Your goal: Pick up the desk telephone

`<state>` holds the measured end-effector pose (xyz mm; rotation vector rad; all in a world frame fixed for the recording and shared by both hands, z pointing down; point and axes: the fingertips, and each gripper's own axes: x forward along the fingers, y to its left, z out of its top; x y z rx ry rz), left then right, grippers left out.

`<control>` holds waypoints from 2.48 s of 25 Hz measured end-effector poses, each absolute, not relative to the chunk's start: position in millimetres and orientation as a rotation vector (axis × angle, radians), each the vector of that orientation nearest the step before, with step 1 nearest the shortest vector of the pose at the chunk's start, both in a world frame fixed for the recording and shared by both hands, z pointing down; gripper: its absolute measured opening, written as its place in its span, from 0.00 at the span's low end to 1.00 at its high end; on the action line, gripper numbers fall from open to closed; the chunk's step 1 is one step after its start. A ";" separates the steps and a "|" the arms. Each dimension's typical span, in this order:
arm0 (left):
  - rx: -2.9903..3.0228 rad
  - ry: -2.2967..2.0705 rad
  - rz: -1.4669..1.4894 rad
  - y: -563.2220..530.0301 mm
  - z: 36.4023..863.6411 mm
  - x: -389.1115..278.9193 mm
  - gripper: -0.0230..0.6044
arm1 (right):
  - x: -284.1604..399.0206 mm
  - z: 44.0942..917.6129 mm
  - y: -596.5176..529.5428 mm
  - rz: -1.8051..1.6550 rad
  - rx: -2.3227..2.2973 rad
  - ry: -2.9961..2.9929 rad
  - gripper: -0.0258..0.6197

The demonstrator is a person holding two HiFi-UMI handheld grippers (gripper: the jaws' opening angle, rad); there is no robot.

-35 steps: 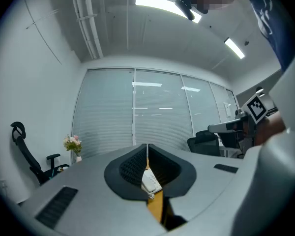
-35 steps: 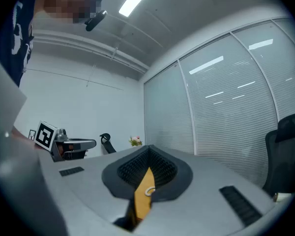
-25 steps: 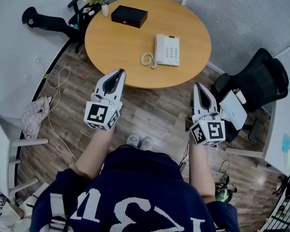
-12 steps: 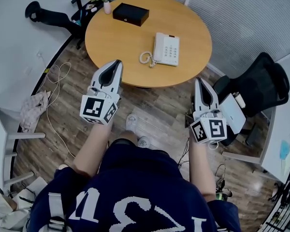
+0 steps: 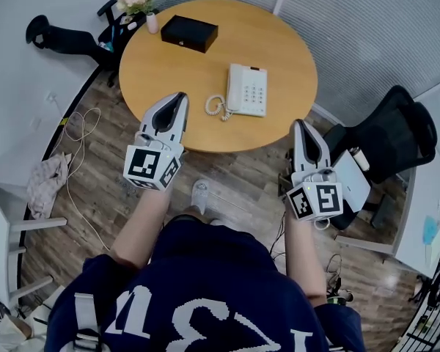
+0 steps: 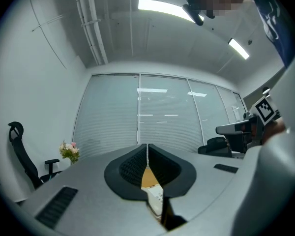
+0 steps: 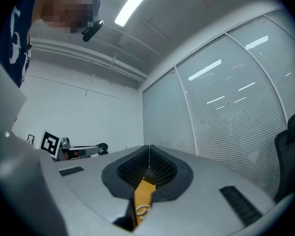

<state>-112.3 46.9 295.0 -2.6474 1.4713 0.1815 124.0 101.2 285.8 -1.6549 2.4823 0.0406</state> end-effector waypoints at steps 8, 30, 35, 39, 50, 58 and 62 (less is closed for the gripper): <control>-2.682 1.391 0.176 -39.3 291.4 -110.0 0.07 | 122.5 277.8 27.2 0.060 -1.724 2.412 0.08; -2.813 1.324 0.107 -165.3 329.6 -100.2 0.07 | 126.3 308.3 -89.3 -0.042 -1.811 2.377 0.08; -2.784 1.375 0.095 -179.1 328.2 -93.2 0.07 | 132.4 303.2 -116.9 -0.035 -1.738 2.423 0.08; -2.742 1.408 0.102 -192.7 319.7 -79.9 0.07 | 145.5 296.2 -142.1 -0.011 -1.680 2.457 0.08; -2.673 1.549 0.112 -214.9 322.7 -62.5 0.07 | 169.0 290.3 -185.3 0.021 -1.536 2.514 0.09; -2.713 1.539 0.104 -223.5 327.5 -63.9 0.07 | 166.2 300.3 -193.0 -0.055 -1.587 2.503 0.09; -2.741 1.526 0.109 -230.4 334.6 -62.5 0.07 | 165.4 302.7 -196.0 -0.046 -1.617 2.506 0.09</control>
